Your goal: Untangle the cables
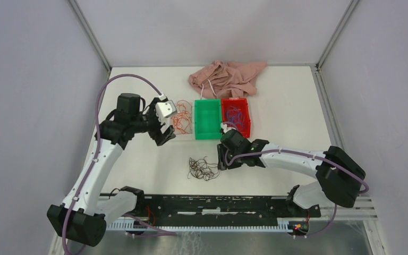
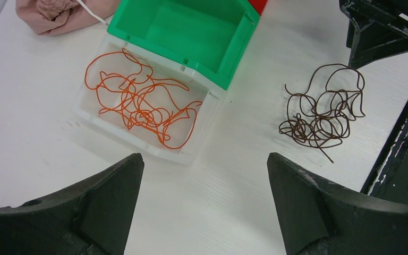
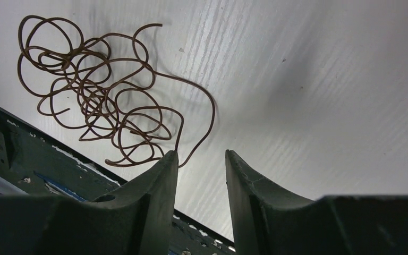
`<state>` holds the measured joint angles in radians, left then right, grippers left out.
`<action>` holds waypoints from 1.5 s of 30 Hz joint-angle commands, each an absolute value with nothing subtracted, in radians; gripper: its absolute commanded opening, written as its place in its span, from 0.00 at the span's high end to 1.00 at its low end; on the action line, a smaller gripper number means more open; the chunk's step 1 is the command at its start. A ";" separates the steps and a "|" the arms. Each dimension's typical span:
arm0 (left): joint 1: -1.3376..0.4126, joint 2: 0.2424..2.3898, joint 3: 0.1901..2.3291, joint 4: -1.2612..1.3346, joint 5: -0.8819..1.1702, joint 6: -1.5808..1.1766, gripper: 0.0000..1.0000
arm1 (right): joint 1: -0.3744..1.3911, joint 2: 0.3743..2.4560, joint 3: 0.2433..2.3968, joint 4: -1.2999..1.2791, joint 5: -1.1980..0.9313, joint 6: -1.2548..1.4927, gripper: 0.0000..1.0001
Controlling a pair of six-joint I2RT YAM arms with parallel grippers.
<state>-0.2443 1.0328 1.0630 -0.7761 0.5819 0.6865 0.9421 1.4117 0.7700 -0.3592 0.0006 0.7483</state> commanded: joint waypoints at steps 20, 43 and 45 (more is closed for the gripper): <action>-0.247 1.015 1.080 -0.756 0.629 0.722 0.06 | 0.939 1.340 0.834 -0.368 -0.051 0.797 0.59; -0.247 0.996 1.121 -0.756 0.670 0.688 0.06 | 0.938 1.305 0.862 -0.137 -0.094 0.686 1.00; -0.246 0.983 1.133 -0.757 0.720 0.677 0.06 | 0.938 1.256 0.883 -0.081 -0.157 0.661 1.00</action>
